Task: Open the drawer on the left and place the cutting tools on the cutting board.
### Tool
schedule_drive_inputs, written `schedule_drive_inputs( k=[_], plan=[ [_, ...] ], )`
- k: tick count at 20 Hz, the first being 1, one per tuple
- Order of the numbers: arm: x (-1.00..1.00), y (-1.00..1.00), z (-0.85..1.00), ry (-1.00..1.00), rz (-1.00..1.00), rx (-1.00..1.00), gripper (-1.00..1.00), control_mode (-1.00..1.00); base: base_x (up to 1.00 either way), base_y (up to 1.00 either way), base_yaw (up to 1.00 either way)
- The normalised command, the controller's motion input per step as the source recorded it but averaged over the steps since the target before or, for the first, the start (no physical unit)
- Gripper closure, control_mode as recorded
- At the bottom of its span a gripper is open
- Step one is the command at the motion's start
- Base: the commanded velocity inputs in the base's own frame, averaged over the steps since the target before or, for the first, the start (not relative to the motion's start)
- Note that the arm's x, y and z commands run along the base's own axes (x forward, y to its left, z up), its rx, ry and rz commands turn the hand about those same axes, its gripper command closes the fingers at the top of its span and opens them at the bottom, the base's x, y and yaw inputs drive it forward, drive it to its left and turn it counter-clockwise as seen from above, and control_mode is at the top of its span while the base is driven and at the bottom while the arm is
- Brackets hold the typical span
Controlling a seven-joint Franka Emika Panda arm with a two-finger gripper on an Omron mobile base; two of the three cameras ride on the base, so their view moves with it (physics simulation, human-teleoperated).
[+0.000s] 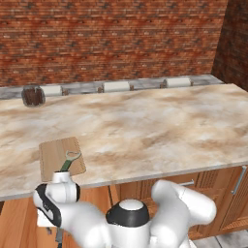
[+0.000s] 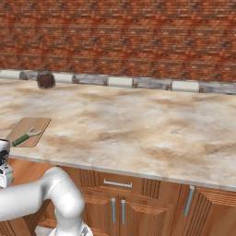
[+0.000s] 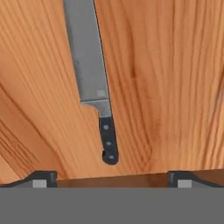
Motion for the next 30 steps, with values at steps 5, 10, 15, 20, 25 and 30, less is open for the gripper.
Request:
schedule_drive_inputs(
  k=[5,10,15,20,25,30],
  plan=[
    [0.0,0.24,-0.3,0.07,0.01,-0.05,-1.0,-1.0,0.0,0.0,0.0],
    [-0.03,0.17,-0.33,0.0,0.11,-0.15,-1.0,-1.0,0.0,0.0,0.0],
    [-0.24,0.0,-0.5,-0.03,0.26,-0.18,-1.0,-1.0,0.0,0.0,0.0],
    [-0.03,0.0,-0.09,0.0,0.12,-0.01,-1.0,-1.0,0.0,0.0,0.0],
    [0.0,0.0,-0.03,0.0,0.03,0.0,-1.0,-1.0,0.0,0.0,0.0],
    [-0.01,0.0,-0.28,-0.03,0.03,0.0,-1.0,-1.0,0.0,0.0,0.0]
  ],
)
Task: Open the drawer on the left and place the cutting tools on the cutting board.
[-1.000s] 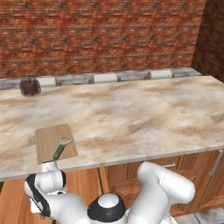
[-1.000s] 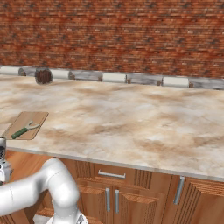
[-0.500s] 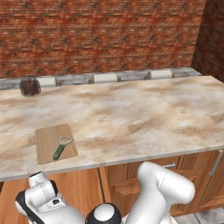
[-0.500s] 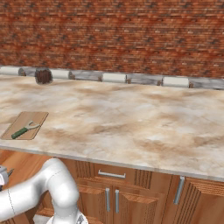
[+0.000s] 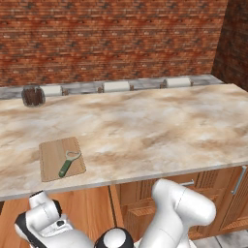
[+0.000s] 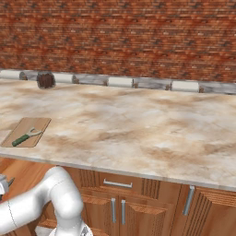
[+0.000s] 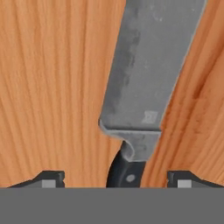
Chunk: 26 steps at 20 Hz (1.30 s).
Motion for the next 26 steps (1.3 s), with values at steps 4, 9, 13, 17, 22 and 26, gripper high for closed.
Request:
schedule_drive_inputs(
  k=[4,9,13,17,22,26],
  plan=[
    [-0.24,0.0,-0.48,-0.03,0.0,0.0,-1.0,-1.0,0.0,0.0,0.0],
    [-0.55,0.0,-0.79,-0.01,0.0,0.0,1.0,-1.0,0.0,0.0,0.0],
    [-0.03,0.0,-0.07,0.0,0.0,0.0,1.0,-1.0,0.0,0.0,0.0],
    [-0.15,0.0,0.0,-0.05,0.0,0.01,1.0,-1.0,0.0,0.0,0.0],
    [-0.07,0.0,0.53,-0.18,-0.03,0.07,1.0,-1.0,0.0,0.0,0.0],
    [0.0,0.08,0.98,-0.25,-0.12,0.11,1.0,-1.0,0.0,0.0,0.0]
  ],
)
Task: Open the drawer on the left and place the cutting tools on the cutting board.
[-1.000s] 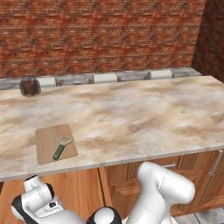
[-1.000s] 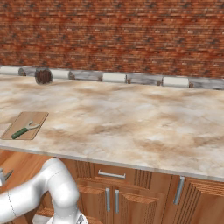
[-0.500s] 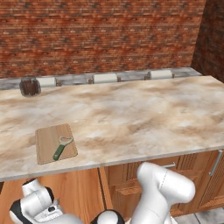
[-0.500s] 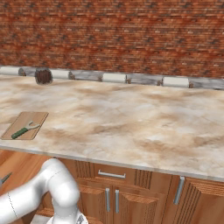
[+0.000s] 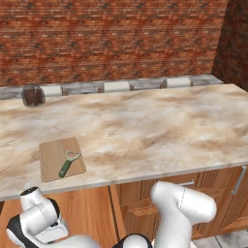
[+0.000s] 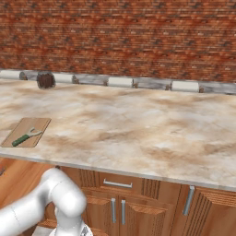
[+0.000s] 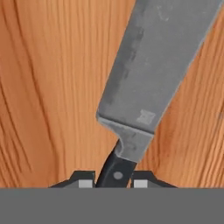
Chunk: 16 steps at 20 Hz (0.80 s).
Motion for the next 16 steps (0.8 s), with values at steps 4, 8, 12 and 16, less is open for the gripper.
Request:
schedule_drive_inputs(
  k=[4,8,12,16],
  plan=[
    [0.05,0.12,1.0,-0.23,-0.16,0.07,1.0,-1.0,0.0,0.0,0.0],
    [0.37,-0.01,1.0,-0.27,-0.1,0.12,1.0,-1.0,0.0,0.0,0.0],
    [0.75,-0.15,0.92,-0.27,-0.06,0.13,1.0,-1.0,0.0,0.0,0.0],
    [0.99,-0.28,0.84,-0.16,-0.05,0.12,1.0,-1.0,0.0,0.0,0.0]
  ],
)
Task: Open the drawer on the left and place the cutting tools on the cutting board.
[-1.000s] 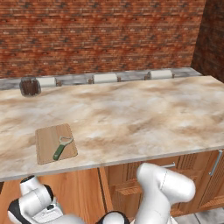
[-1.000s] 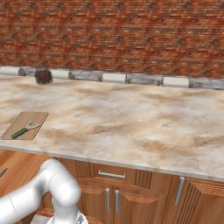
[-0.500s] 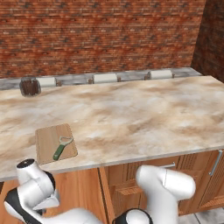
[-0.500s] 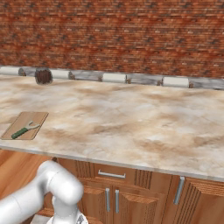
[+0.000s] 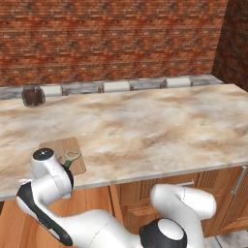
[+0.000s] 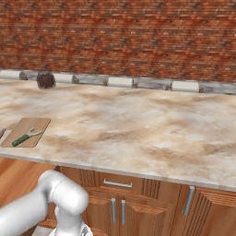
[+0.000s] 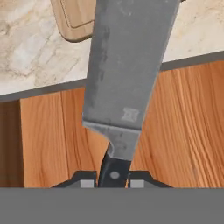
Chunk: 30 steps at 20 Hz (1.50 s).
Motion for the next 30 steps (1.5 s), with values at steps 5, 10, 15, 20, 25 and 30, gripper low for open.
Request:
schedule_drive_inputs(
  k=[5,10,15,20,25,30],
  plan=[
    [1.0,-0.14,0.67,-0.03,-0.02,0.12,1.0,-1.0,0.0,0.0,0.0],
    [0.9,0.0,0.05,0.12,0.03,0.0,1.0,-1.0,0.0,0.0,0.0],
    [0.98,0.0,0.12,0.21,0.0,0.0,1.0,-1.0,0.0,0.0,0.0],
    [1.0,0.06,0.21,0.25,0.0,0.0,1.0,-1.0,0.0,0.0,0.0],
    [0.94,0.27,0.04,0.19,-0.01,0.0,1.0,-1.0,0.0,0.0,0.0],
    [0.59,0.32,-0.07,0.08,0.0,-0.01,-1.0,-1.0,0.0,0.0,0.0]
  ],
)
